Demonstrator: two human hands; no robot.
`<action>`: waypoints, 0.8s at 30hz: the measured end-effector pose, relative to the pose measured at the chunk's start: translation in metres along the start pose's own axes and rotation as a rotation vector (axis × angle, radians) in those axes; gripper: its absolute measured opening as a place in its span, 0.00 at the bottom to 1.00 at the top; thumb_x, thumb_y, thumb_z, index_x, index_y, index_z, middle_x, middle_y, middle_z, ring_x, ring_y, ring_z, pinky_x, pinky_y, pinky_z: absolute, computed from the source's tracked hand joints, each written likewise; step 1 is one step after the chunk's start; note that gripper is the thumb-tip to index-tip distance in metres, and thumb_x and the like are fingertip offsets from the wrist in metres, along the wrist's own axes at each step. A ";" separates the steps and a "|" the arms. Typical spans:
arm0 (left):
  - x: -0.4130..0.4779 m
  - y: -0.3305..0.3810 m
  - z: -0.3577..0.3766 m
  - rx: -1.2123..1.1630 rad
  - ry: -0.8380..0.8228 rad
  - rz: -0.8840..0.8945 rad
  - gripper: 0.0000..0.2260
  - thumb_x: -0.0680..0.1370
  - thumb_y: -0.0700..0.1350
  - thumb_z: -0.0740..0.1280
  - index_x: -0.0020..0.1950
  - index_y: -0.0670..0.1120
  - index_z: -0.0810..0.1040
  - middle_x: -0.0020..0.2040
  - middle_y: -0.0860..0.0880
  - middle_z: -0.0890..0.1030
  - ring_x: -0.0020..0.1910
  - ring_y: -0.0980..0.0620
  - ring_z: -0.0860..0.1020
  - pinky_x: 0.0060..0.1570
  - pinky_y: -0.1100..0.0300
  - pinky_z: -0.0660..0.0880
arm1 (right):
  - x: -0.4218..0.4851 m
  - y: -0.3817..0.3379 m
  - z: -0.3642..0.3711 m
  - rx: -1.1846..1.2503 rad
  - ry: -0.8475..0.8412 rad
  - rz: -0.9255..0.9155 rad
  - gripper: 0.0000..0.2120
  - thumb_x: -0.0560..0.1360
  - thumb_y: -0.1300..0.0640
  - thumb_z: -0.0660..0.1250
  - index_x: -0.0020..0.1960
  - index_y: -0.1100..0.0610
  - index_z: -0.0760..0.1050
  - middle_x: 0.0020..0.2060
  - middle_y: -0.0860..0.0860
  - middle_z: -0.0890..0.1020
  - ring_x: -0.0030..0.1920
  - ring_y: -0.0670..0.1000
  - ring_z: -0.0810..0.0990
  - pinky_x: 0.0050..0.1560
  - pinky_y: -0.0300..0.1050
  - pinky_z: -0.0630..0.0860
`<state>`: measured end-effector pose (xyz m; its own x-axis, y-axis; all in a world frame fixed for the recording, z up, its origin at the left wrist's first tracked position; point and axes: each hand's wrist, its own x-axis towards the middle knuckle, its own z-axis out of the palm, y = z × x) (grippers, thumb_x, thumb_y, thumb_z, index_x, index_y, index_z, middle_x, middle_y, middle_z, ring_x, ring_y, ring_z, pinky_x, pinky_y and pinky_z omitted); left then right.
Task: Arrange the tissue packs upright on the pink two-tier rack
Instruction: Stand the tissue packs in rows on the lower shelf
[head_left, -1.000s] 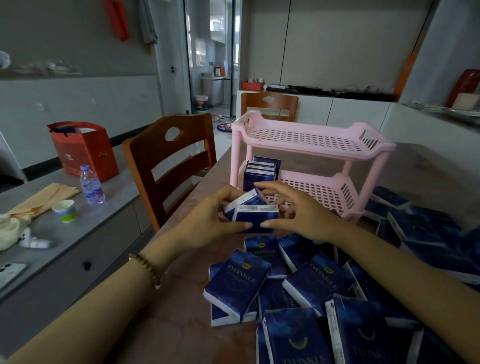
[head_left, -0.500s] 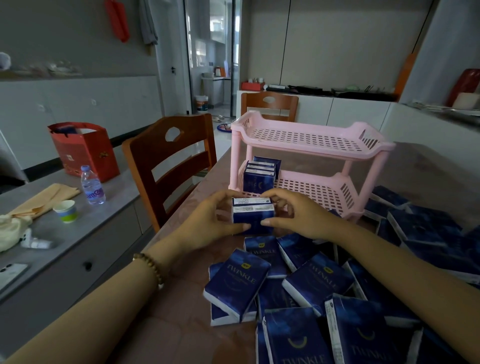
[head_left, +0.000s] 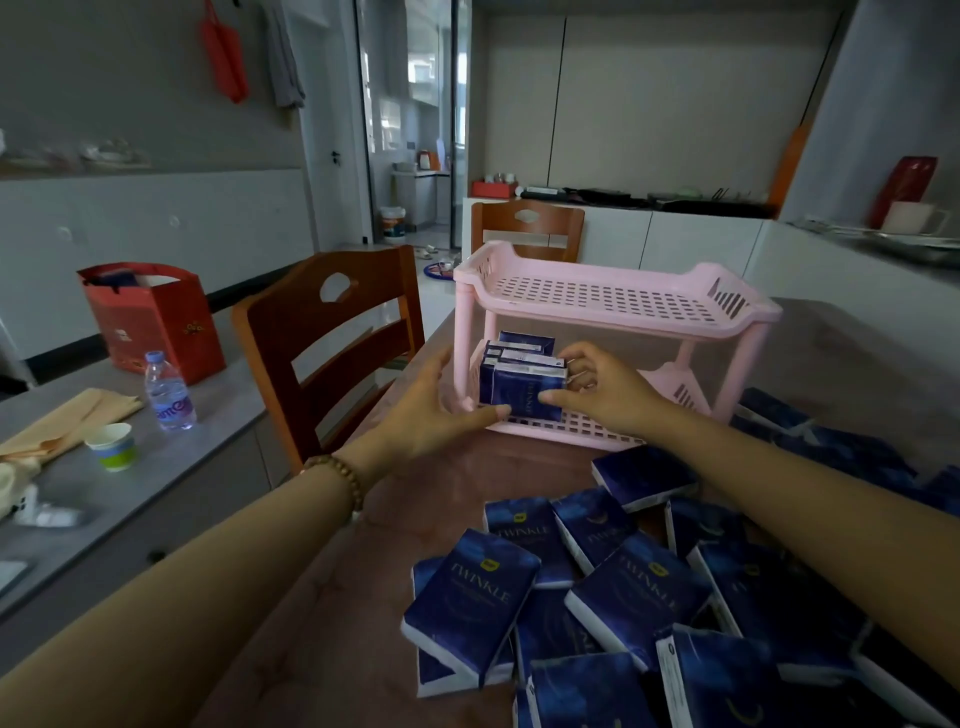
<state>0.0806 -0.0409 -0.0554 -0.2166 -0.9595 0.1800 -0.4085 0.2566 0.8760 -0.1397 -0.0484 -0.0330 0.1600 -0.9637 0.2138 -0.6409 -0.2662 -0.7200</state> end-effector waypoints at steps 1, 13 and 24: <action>0.004 0.001 0.003 -0.026 -0.010 0.017 0.43 0.68 0.52 0.75 0.76 0.49 0.55 0.73 0.51 0.65 0.69 0.51 0.66 0.65 0.56 0.67 | 0.002 0.000 0.002 -0.012 -0.010 0.005 0.24 0.70 0.57 0.73 0.62 0.58 0.68 0.54 0.54 0.76 0.44 0.45 0.75 0.38 0.28 0.71; 0.022 -0.017 0.025 -0.167 0.086 0.116 0.33 0.69 0.41 0.76 0.70 0.47 0.64 0.59 0.58 0.71 0.55 0.63 0.72 0.42 0.82 0.69 | 0.022 0.020 0.020 0.034 0.089 0.044 0.35 0.66 0.49 0.76 0.65 0.55 0.60 0.62 0.53 0.67 0.58 0.50 0.72 0.52 0.40 0.72; 0.027 -0.024 0.027 -0.178 0.054 0.140 0.34 0.69 0.43 0.75 0.72 0.48 0.64 0.59 0.56 0.75 0.53 0.63 0.77 0.50 0.76 0.73 | 0.069 0.020 0.021 0.311 0.031 0.231 0.38 0.72 0.40 0.67 0.74 0.52 0.53 0.72 0.51 0.65 0.69 0.53 0.66 0.65 0.47 0.64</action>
<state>0.0611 -0.0698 -0.0838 -0.2109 -0.9220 0.3249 -0.2136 0.3678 0.9051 -0.1252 -0.1209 -0.0462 0.0121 -0.9992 0.0391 -0.3980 -0.0406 -0.9165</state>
